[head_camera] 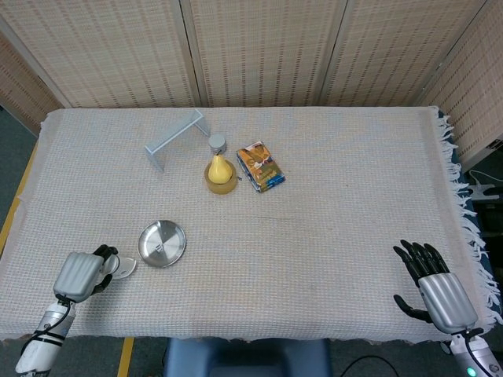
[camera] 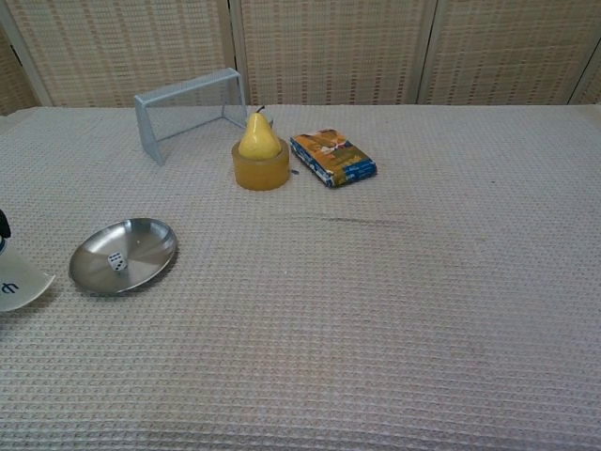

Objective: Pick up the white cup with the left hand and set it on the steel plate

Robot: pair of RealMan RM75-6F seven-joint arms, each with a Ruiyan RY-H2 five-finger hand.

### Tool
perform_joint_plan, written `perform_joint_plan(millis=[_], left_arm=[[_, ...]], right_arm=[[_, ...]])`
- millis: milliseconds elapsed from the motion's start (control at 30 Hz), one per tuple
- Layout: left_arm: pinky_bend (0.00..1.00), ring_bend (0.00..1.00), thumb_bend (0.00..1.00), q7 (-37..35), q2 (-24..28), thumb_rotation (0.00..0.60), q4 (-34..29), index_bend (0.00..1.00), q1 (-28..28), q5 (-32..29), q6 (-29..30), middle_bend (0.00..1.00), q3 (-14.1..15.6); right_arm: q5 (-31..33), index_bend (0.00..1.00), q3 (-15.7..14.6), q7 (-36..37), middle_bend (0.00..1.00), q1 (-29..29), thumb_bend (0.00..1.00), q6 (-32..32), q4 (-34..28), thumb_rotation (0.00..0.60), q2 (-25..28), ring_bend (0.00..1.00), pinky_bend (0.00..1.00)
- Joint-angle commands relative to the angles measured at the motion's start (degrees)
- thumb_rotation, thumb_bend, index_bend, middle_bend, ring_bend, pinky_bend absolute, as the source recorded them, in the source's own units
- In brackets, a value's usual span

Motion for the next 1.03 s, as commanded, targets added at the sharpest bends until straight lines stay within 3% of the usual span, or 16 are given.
perform_joint_plan(millis=[33, 133, 267, 400, 667, 833, 933, 1033], left_arm=[[0.93, 0.7, 0.4, -0.2, 0.1, 0.6, 0.2, 0.39, 0.1, -0.1, -0.8, 0.52, -0.1], [0.92, 0.69, 0.38, -1.0, 0.4, 0.6, -0.1, 0.24, 0.0, -0.4, -2.2, 0.4, -0.2], [0.87, 0.62, 0.36, 0.0, 1.2, 0.6, -1.4, 0.02, 0.0, -1.6, -3.0, 0.17, -0.6], [0.81, 0.51, 0.35, -0.6, 2.1, 0.6, -3.2, 0.0, 0.5, -1.6, -3.1, 0.01, -0.7], [0.67, 0.33, 0.34, -2.8, 3.8, 0.6, -5.8, 0.0, 3.3, 1.5, 0.7, 0.0, 0.5], [0.31, 0.02, 0.34, -9.4, 2.9, 0.6, -3.9, 0.0, 9.4, 9.0, 13.7, 0.0, 1.0], [0.17, 0.0, 0.33, -13.3, 3.6, 0.6, -1.1, 0.0, 10.6, 13.5, 16.2, 0.0, 2.4], [0.15, 0.0, 0.33, -15.9, 4.3, 0.6, -0.2, 0.0, 10.8, 15.0, 16.1, 0.0, 2.9]], right_arm=[[-0.4, 0.0, -0.2, 0.1, 0.0, -0.3, 0.2, 0.6, -0.1, 0.526, 0.1, 0.0, 0.0], [-0.7, 0.0, -0.3, 0.4, 0.0, -0.5, 0.2, 1.0, -0.2, 0.527, 0.3, 0.0, 0.0], [-1.1, 0.0, -0.5, 0.6, 0.0, -0.5, 0.2, 1.1, -0.1, 0.527, 0.4, 0.0, 0.0], [-1.4, 0.0, -0.5, 0.9, 0.0, -0.6, 0.2, 1.3, -0.1, 0.528, 0.5, 0.0, 0.0], [-1.7, 0.0, -0.5, 1.1, 0.0, -0.9, 0.2, 2.1, -0.1, 0.527, 0.7, 0.0, 0.0], [-1.8, 0.0, 0.2, 0.7, 0.0, -1.7, 0.2, 4.2, 0.3, 0.527, 0.3, 0.0, 0.0], [-1.1, 0.0, 0.8, 0.7, 0.0, -2.0, 0.2, 5.0, 0.6, 0.526, 0.0, 0.0, 0.0], [-0.5, 0.0, 1.3, -0.5, 0.0, -2.0, 0.2, 5.1, 0.8, 0.527, -0.5, 0.0, 0.0]])
